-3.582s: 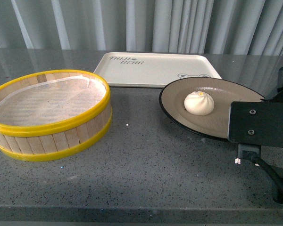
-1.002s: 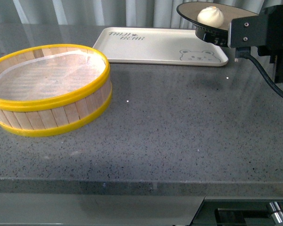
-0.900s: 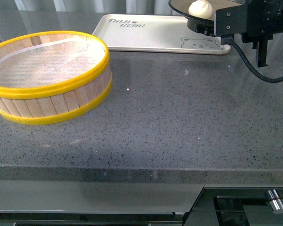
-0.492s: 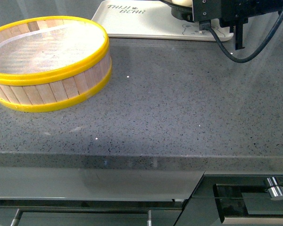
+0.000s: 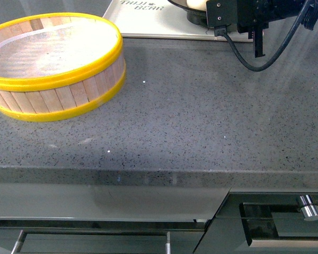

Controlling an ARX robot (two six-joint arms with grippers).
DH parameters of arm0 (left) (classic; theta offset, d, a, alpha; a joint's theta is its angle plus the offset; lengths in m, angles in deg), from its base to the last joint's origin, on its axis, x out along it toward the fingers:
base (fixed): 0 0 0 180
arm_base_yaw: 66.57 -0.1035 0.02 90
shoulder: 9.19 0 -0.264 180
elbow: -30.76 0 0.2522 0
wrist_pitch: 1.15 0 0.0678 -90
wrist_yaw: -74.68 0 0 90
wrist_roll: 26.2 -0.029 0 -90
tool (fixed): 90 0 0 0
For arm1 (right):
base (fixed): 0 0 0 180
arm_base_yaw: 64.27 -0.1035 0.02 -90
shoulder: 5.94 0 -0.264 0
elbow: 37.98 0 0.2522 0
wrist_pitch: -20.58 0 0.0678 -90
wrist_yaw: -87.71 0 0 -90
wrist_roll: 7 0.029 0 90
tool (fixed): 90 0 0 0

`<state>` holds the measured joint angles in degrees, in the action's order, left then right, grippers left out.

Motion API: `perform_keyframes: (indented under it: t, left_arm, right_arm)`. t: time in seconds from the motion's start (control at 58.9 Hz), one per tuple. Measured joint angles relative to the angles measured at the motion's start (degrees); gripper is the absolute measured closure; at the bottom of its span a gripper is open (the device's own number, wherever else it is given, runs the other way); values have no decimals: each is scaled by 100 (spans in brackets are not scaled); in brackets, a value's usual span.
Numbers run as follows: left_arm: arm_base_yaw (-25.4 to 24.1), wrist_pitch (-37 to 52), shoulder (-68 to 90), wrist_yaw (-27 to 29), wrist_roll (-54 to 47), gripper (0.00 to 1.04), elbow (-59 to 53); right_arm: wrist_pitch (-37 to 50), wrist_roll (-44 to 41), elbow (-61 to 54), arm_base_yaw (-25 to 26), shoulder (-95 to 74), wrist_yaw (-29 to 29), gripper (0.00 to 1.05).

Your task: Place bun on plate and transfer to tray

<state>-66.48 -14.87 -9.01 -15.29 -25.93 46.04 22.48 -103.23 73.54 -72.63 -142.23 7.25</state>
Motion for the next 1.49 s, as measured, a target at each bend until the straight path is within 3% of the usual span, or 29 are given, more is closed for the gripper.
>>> perform_keyframes:
  t: [0.34,0.594,0.781,1.002,1.154,1.256,1.324,1.494]
  left_arm:
    - [0,0,0,0,0,7,0]
    - [0,0,0,0,0,7,0]
    - [0,0,0,0,0,7,0]
    - [0,0,0,0,0,7,0]
    - [0,0,-7,-4,0,7,0]
    - [0,0,-2,-2,0,7,0]
    - [0,0,0,17,0,7,0]
    - [0,0,0,-2,0,7,0]
  right_arm:
    - [-35,122,-262,-35,254,-61,48]
    - [249,739,-1145,-142,1082,-70,6]
    - [474,2122,-2411,-374,2347,-363,8]
    - [457,5362,-4181,-501,4369,-960,8]
    - [538,6664,-4374,-457,4730,-1104,9]
    - [2262,8072,-5187,-426,4743,-2074,26]
    - [2981,8804,-5834,-330,4957,-2048,38]
    - [3453,9392,-6854,-72,5727,-1853,67]
